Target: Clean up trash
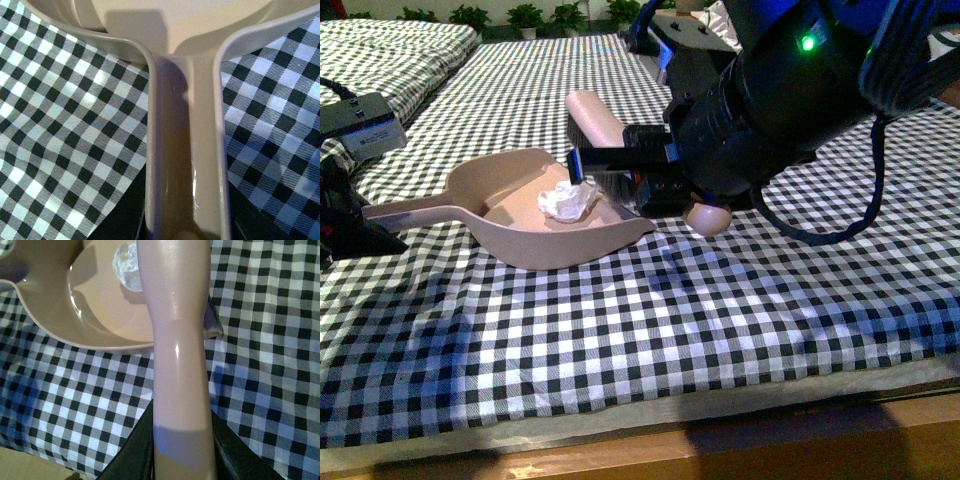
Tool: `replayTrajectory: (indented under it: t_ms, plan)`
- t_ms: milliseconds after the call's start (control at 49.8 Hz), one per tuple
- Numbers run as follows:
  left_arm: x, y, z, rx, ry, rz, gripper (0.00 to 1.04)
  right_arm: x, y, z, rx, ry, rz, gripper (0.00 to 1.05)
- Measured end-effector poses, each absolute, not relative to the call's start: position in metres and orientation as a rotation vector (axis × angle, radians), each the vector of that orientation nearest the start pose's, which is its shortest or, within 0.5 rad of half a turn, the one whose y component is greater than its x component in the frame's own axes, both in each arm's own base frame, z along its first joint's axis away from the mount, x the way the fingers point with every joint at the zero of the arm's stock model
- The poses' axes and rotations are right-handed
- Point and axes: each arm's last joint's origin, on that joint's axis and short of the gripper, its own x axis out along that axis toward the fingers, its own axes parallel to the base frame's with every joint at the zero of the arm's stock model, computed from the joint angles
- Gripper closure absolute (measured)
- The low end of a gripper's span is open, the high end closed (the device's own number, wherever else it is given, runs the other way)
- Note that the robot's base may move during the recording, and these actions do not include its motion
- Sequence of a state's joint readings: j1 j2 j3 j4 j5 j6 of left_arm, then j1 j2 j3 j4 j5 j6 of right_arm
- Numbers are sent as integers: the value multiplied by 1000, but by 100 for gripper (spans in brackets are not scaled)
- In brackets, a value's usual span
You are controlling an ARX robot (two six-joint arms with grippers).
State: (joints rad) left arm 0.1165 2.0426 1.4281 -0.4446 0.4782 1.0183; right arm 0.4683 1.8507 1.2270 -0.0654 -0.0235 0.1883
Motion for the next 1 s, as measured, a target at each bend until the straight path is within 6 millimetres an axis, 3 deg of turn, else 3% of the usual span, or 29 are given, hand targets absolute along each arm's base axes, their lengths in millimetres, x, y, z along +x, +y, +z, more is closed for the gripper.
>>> replayTrajectory:
  t_ms: [382,683,843,1004]
  plan:
    - [419,36,165,607,738,-792,79,375,145,217,79,663,285,84]
    - [419,36,165,607,739,-792,79,407,87,248,128,506,72,84]
    - [419,36,165,607,739,-792,79,411,66,248,139,496,25,84]
    - [419,36,165,608,739,-792,79,406,62,245,138,502,59,84]
